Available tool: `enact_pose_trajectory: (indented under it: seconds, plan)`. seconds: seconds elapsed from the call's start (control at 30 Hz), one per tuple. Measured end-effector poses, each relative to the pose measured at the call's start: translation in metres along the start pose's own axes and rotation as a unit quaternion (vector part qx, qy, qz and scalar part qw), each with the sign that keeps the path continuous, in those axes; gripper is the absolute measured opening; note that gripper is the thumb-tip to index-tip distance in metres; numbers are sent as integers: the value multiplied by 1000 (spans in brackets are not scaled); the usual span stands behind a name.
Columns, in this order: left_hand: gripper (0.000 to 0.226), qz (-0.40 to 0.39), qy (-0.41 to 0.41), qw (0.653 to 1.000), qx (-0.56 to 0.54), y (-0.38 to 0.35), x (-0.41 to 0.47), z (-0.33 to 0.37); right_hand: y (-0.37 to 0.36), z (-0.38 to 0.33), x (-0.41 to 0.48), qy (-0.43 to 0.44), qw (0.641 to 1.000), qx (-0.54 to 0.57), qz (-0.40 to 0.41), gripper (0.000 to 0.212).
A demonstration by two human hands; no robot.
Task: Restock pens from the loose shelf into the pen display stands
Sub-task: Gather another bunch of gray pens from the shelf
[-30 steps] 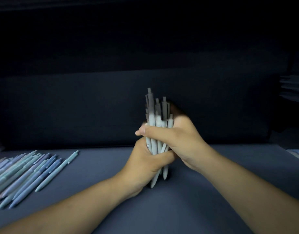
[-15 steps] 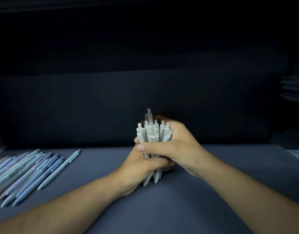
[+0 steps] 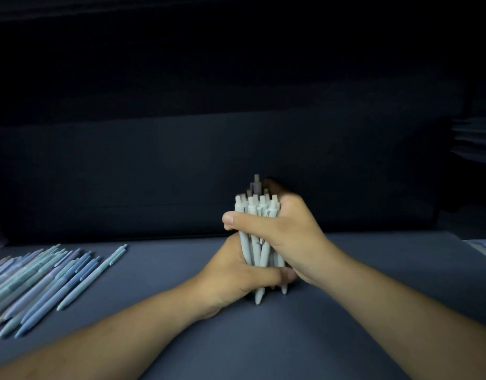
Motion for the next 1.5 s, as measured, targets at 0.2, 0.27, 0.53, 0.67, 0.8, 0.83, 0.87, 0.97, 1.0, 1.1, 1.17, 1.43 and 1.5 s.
enact_pose_trajectory:
  seconds: [0.2,0.27,0.53,0.67,0.8,0.83,0.87,0.97,1.0,1.1,1.17,1.43,1.5]
  plan:
    - [19,18,12,999,25,3,-1,-6,-3,10,-4,-19,999,-9,-38,25]
    - [31,34,13,999,20,4,-1,-7,-3,13,-3,-20,999,-18,-22,25]
    - [25,6,-8,1000,22,2,2,-2,3,13,-3,-61,996,46,35,15]
    - [23,7,-5,1000,22,3,5,-6,8,14,-3,-97,985,116,82,14]
    - [13,-8,6,1000,-27,-3,4,-8,9,9,-4,-89,986,108,91,18]
    - [9,-6,10,1000,-23,-4,4,-9,8,7,-5,-85,987,101,94,19]
    - [10,-1,16,1000,-22,-3,3,-10,8,8,-6,-85,987,96,99,20]
    - [14,14,48,997,-52,1,2,-14,7,7,-7,-93,987,72,106,20]
    - [17,17,55,997,-58,2,2,-13,7,7,-7,-90,989,59,102,19]
    - [25,30,75,994,-74,4,-1,-14,10,0,-10,-74,993,-3,94,24]
    - [28,30,83,993,-77,8,-3,-13,15,-13,-13,-57,992,-96,51,25]
    - [15,-15,23,999,-29,5,-18,23,46,-50,-93,-75,950,-289,94,48]
    - [19,-26,4,999,-36,-4,-26,40,56,-61,-126,-70,916,-367,144,37]
Point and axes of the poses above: each hand's wrist, its own x-axis towards the middle knuckle, its own y-axis out of the back of the hand, z = x × y, the point moved 6 cm from there along x, towards the middle knuckle, and after that the axes turned 2 degrees about -x, right-handed, at the moved point
